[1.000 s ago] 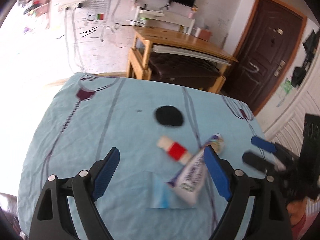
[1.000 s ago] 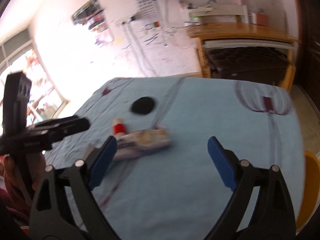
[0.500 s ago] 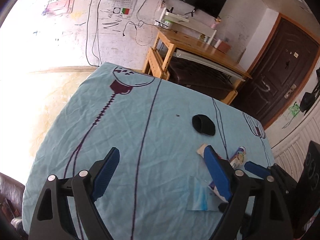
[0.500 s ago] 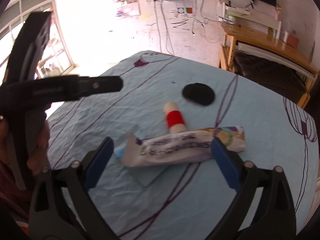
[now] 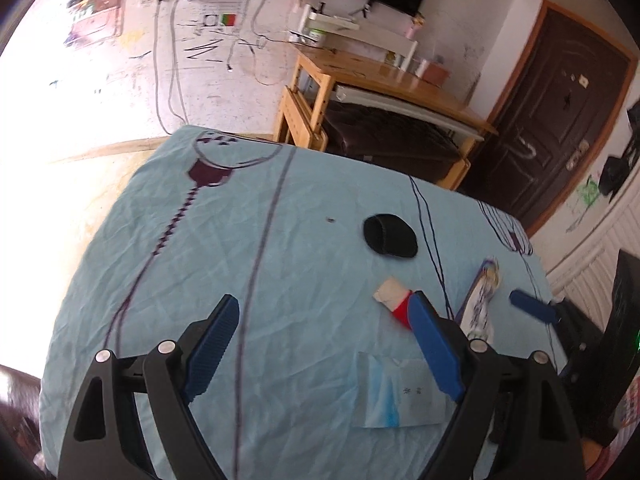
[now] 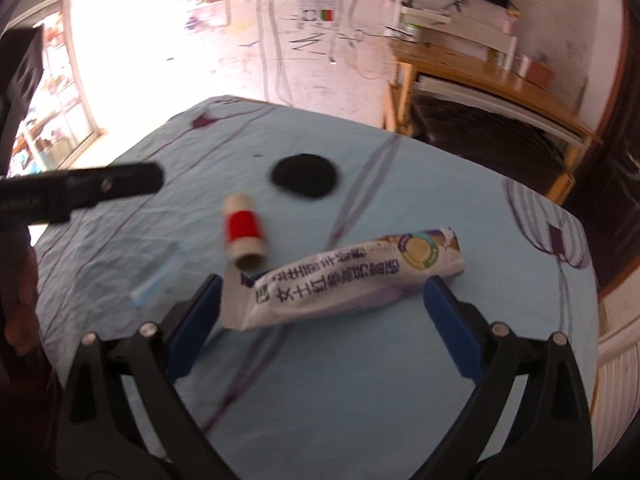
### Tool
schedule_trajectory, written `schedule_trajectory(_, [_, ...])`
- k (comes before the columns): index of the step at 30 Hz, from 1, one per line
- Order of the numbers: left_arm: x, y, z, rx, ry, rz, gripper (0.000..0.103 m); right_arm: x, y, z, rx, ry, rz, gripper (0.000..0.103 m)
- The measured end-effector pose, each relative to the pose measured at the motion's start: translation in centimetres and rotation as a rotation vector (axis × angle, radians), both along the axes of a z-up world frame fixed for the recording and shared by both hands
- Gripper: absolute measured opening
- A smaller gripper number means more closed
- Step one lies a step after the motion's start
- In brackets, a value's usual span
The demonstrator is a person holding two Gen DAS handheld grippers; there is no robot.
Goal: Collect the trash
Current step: 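Grasp the red-white tape roll with the left tool while the right tool grasps the toothpaste tube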
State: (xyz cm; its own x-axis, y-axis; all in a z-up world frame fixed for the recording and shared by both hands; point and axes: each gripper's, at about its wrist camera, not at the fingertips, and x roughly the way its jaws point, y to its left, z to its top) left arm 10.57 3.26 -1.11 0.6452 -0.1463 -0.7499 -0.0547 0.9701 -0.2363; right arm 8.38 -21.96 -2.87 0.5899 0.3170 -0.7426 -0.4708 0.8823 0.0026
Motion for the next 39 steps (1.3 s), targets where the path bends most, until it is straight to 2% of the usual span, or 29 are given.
schedule_trajectory(4, [1.3,-2.4,-0.6,0.065,0.018,-0.058,0.081,1.7,-1.6,-0.6,-0.001,0.024,-0.051,0.095])
schedule_trajectory(9, [2.9,-5.6,-1.5,0.136,0.026,-0.177,0.081,3.1,-3.3,-1.1,-0.001,0.041,-0.100,0.095])
schedule_trajectory(15, [3.2,-7.8,-2.1,0.200,-0.014,-0.323,0.081,4.3,-5.3,-1.2,0.010,0.047,-0.151,0.095])
schedule_trajectory(18, [2.9,-8.3,-2.5,0.240,-0.022,-0.358,0.081,4.7,-6.0,-1.3,0.017,0.054,-0.167,0.095])
schedule_trajectory(20, [2.8,-8.4,-2.8,0.240,-0.015,-0.374,0.081,4.9,-6.3,-1.4,0.024,0.059,-0.172,0.095])
schedule_trajectory(21, [2.9,-8.4,-2.9,0.239,-0.011,-0.373,0.075,5.0,-6.4,-1.4,0.031,0.063,-0.174,0.095])
schedule_trajectory(22, [2.9,-8.5,-3.0,0.235,-0.001,-0.379,0.062,5.1,-6.6,-1.4,0.039,0.067,-0.176,0.095])
schedule_trajectory(24, [2.9,-8.9,-3.1,0.242,0.007,-0.393,0.051,5.2,-6.8,-1.4,0.061,0.077,-0.177,0.095])
schedule_trajectory(28, [2.6,-9.2,-2.9,0.238,-0.008,-0.424,0.051,5.9,-7.2,-1.4,0.097,0.105,-0.183,0.095])
schedule_trajectory(39, [0.7,-7.7,-0.7,0.192,-0.076,-0.385,0.051,8.0,-6.5,-1.8,0.102,0.170,-0.186,0.095])
